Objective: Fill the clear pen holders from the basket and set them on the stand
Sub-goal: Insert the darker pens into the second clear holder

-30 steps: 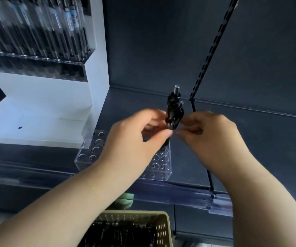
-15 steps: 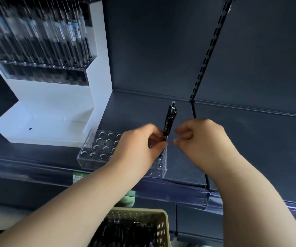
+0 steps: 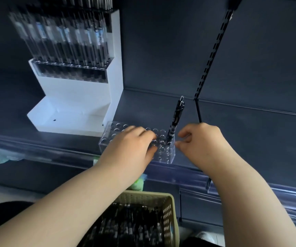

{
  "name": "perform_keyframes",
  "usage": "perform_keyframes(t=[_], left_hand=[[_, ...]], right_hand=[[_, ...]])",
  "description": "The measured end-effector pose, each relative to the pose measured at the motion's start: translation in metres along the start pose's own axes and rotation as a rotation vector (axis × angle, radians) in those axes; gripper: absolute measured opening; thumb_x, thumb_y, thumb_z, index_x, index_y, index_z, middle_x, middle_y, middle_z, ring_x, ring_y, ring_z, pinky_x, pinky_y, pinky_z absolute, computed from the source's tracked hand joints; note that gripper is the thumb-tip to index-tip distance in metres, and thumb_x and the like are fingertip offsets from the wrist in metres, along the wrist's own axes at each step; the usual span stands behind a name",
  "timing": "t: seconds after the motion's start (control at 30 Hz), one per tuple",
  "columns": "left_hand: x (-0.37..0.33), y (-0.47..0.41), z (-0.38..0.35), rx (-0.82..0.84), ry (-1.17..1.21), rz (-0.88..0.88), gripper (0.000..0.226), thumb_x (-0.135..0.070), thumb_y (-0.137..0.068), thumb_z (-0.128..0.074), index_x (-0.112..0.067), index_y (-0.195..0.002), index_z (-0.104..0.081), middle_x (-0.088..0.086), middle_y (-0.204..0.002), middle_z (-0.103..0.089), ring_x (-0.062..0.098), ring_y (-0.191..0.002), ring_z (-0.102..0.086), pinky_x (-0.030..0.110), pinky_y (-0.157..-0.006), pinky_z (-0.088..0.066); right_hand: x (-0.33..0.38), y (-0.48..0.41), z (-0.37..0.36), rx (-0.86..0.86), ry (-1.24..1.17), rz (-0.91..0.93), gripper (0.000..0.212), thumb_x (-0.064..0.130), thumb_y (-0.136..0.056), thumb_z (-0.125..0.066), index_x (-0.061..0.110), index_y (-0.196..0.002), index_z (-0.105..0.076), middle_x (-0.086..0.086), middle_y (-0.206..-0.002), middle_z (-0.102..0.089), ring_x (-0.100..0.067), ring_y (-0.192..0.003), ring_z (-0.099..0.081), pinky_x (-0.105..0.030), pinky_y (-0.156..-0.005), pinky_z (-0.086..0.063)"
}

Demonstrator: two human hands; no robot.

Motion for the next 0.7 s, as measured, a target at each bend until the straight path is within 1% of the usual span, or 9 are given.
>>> perform_keyframes(t=[0.1,0.17,0.23,0.3,0.37,0.47,0.57,0.63,0.7], left_hand=[[-0.002,0.030,0.007,0.039,-0.116,-0.080,0.019,-0.019,-0.083,-0.067,-0.008,-0.098,-0.069,0.005,-0.091,-0.067,0.029,-0.089,-0.060,0.042,-0.076,-0.052],[0.003,0.055,0.004,0.090,-0.187,-0.103,0.018,-0.021,-0.082,-0.067,-0.010,-0.097,-0.069,0.004,-0.091,-0.067,0.027,-0.089,-0.061,0.040,-0.076,-0.052],[0.009,0.080,-0.004,0.147,-0.244,-0.113,0.019,-0.023,-0.084,-0.065,-0.012,-0.100,-0.068,0.002,-0.094,-0.066,0.026,-0.092,-0.061,0.037,-0.079,-0.051],[0.023,0.108,-0.022,0.287,-0.273,-0.058,0.026,-0.028,-0.092,-0.051,-0.017,-0.114,-0.060,-0.001,-0.110,-0.061,0.023,-0.106,-0.054,0.036,-0.089,-0.045],[0.043,0.132,-0.041,0.404,-0.289,0.025,0.030,-0.031,-0.096,-0.039,-0.022,-0.122,-0.052,-0.004,-0.118,-0.054,0.020,-0.114,-0.047,0.035,-0.094,-0.040],[0.063,0.159,-0.064,0.549,-0.288,0.110,0.027,-0.028,-0.095,-0.041,-0.022,-0.120,-0.053,-0.001,-0.119,-0.056,0.021,-0.115,-0.048,0.035,-0.090,-0.041],[0.072,0.173,-0.085,0.654,-0.226,0.184,0.029,-0.023,-0.094,-0.044,-0.019,-0.121,-0.054,0.003,-0.120,-0.055,0.025,-0.112,-0.052,0.034,-0.081,-0.044],[0.076,0.183,-0.098,0.719,-0.203,0.235,0.029,-0.016,-0.093,-0.044,-0.017,-0.120,-0.054,0.005,-0.121,-0.055,0.028,-0.110,-0.054,0.035,-0.081,-0.044],[0.079,0.195,-0.112,0.783,-0.192,0.271,0.028,-0.009,-0.091,-0.044,-0.016,-0.117,-0.055,0.007,-0.120,-0.054,0.030,-0.111,-0.054,0.038,-0.085,-0.045]], right_hand=[[0.003,0.015,-0.003,0.006,0.031,0.007,0.019,0.028,-0.085,-0.065,0.020,-0.102,-0.064,-0.001,-0.094,-0.066,-0.019,-0.083,-0.062,-0.031,-0.076,-0.053],[0.006,0.029,-0.010,0.023,0.021,0.009,0.016,0.024,-0.085,-0.063,0.019,-0.101,-0.064,-0.001,-0.094,-0.067,-0.019,-0.083,-0.062,-0.029,-0.076,-0.052],[0.007,0.043,-0.022,0.055,0.018,0.008,0.015,0.022,-0.085,-0.062,0.018,-0.099,-0.065,-0.002,-0.092,-0.066,-0.019,-0.082,-0.062,-0.030,-0.077,-0.053],[0.008,0.057,-0.040,0.110,0.048,0.001,0.016,0.024,-0.084,-0.064,0.018,-0.099,-0.065,-0.004,-0.093,-0.067,-0.021,-0.083,-0.062,-0.031,-0.078,-0.053],[0.007,0.069,-0.062,0.165,0.093,-0.004,0.018,0.025,-0.084,-0.065,0.018,-0.100,-0.065,-0.003,-0.096,-0.067,-0.021,-0.087,-0.062,-0.028,-0.079,-0.051],[0.005,0.090,-0.102,0.255,0.136,-0.023,0.018,0.023,-0.083,-0.062,0.018,-0.100,-0.065,-0.003,-0.100,-0.066,-0.021,-0.092,-0.061,-0.025,-0.078,-0.047],[-0.001,0.104,-0.144,0.350,0.209,-0.070,0.020,0.023,-0.084,-0.058,0.013,-0.101,-0.063,-0.006,-0.101,-0.064,-0.024,-0.091,-0.060,-0.025,-0.074,-0.047],[-0.007,0.114,-0.172,0.430,0.246,-0.116,0.025,0.022,-0.087,-0.057,0.011,-0.108,-0.063,-0.008,-0.104,-0.064,-0.025,-0.093,-0.062,-0.028,-0.077,-0.052],[-0.015,0.123,-0.196,0.468,0.242,-0.167,0.025,0.017,-0.088,-0.055,0.010,-0.111,-0.063,-0.010,-0.106,-0.065,-0.025,-0.096,-0.062,-0.030,-0.080,-0.052]])
Point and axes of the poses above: each hand's wrist, its own y-axis away from the middle knuckle, its own z-axis out of the back of the hand, x = y × z, the point moved 10 cm from there along -y, towards the middle knuckle
